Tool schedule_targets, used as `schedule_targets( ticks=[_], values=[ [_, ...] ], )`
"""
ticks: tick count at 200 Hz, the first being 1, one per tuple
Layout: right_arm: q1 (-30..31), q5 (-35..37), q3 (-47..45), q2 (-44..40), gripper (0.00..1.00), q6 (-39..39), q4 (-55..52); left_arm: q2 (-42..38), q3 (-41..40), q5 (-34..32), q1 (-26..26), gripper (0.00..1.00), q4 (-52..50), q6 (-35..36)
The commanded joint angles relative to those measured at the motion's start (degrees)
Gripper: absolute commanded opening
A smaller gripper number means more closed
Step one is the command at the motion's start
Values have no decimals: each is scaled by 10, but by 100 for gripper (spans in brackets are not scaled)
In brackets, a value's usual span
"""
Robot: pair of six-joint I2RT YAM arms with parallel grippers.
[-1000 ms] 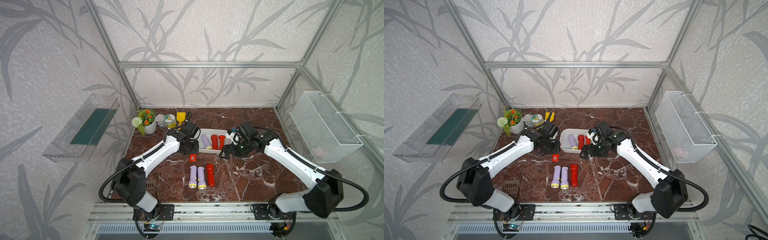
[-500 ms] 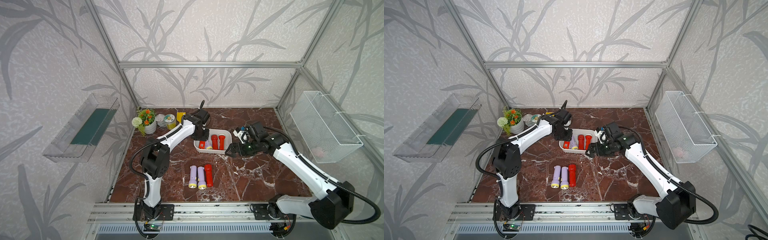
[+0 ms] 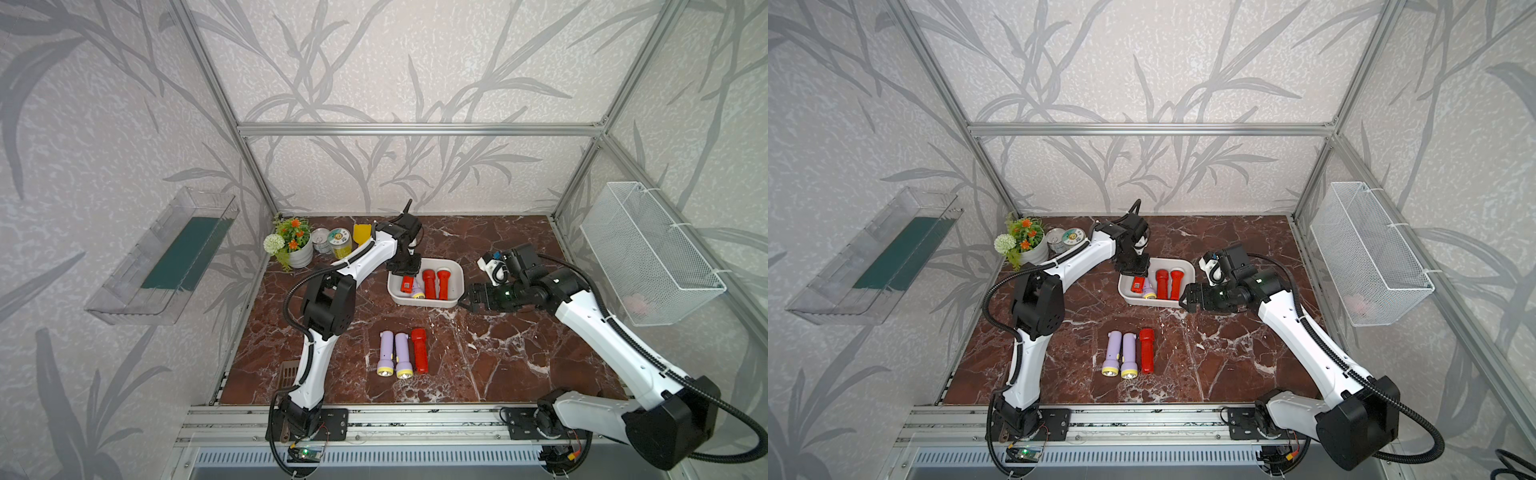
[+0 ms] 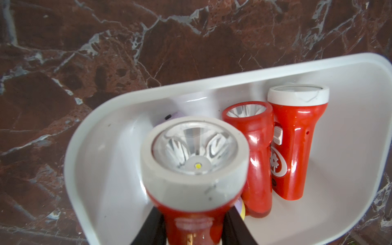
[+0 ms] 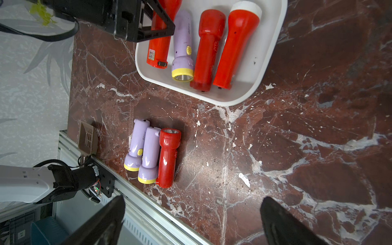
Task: Put the flashlights into the storage boxes
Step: Place the flashlight at the storage box.
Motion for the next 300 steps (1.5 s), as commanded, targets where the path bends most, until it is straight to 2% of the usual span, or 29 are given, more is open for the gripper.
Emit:
schedule_targets(
  ticks=[1,98,189,256,273,300],
  values=[
    [-4,3,1,-2,99,4,-12,-4,0,8,12,23,-20,12],
    [-4,-6,2,6,99,7,-11,-1,-49,15,29,22,-14,10],
    [-4,-9,-8,25,99,12,30,8,-80,25,32,31,4,7],
    [-4,-22,49,91,99,-3,42,1,-91,31,32,48,14,8],
    [-4,-24,50,93,99,-4,41,-3,-94,33,32,59,18,5],
    [-4,-22,47,89,99,-8,36,-11,-100,40,32,59,26,2]
  ],
)
